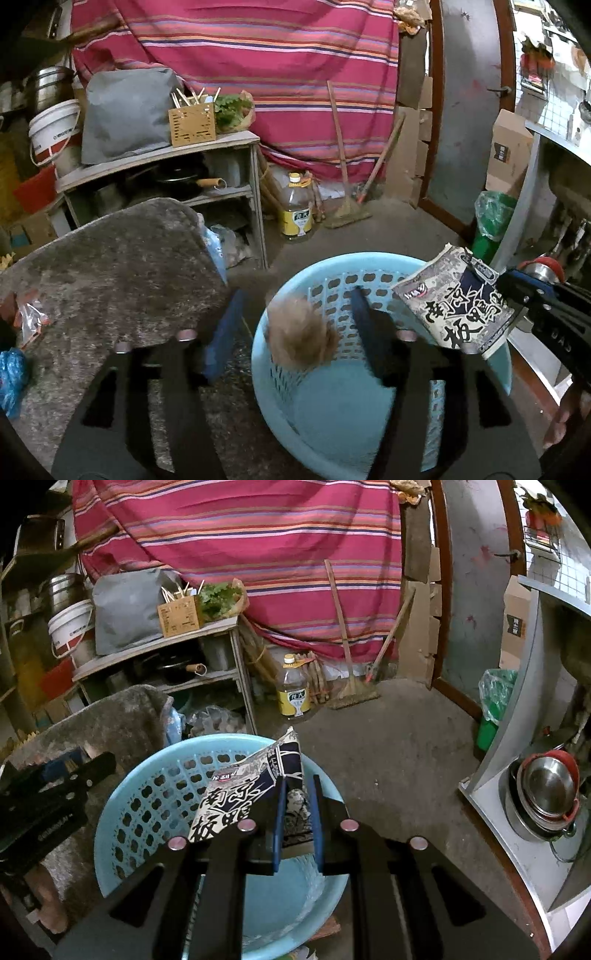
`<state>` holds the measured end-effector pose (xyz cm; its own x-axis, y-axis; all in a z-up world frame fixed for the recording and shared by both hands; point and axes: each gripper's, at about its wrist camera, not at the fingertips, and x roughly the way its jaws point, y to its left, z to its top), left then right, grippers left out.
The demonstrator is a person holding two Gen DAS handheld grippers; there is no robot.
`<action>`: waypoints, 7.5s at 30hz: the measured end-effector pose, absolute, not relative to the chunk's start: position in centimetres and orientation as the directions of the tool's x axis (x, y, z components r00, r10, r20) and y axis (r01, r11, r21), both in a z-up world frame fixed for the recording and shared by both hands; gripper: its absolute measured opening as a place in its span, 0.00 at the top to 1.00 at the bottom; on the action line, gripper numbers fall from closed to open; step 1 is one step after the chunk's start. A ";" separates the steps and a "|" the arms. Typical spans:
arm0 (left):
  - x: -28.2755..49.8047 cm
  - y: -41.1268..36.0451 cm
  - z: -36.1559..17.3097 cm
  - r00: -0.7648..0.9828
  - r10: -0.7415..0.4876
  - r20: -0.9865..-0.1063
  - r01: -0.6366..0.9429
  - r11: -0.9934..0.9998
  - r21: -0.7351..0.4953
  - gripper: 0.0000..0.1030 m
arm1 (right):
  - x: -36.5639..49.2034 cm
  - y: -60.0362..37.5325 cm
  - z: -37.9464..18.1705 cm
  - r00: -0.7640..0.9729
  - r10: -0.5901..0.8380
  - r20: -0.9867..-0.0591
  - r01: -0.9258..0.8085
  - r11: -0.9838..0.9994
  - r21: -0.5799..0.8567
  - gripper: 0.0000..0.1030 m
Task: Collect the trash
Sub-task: 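Carry both items over the blue basket and open both tools to drop them, then return both tools to the table, left toward clear wrapper, right toward blue bag, then grasp the clear snack wrapper with the left tool while the right grasps the blue bag, then carry both items to the blue basket and open both tools to drop them, then move both tools back over the table toward the white tissue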
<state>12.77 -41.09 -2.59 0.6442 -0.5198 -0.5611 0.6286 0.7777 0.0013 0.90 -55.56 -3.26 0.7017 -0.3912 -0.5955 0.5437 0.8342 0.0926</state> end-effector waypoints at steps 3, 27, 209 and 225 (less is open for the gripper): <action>12.8 -40.5 -2.3 0.646 -0.523 -0.556 0.628 0.778 -0.003 0.26 | 1.1 -55.5 -3.5 0.695 -0.387 -0.606 0.542 0.836 0.087 0.87; 16.9 -14.6 2.6 0.855 -0.225 -0.467 0.277 0.960 0.045 0.05 | 9.0 -42.3 -0.5 0.761 -0.350 -0.547 0.429 0.903 0.019 0.11; 18.2 -5.1 2.2 0.871 -0.127 -0.474 0.170 0.984 0.048 0.05 | 13.0 -38.4 -0.9 0.716 -0.404 -0.569 0.487 0.873 -0.008 0.09; 21.6 9.2 -0.8 0.835 0.062 -0.546 -0.048 0.998 0.040 0.05 | 20.8 -23.4 -1.8 0.776 -0.229 -0.587 0.255 0.966 -0.040 0.08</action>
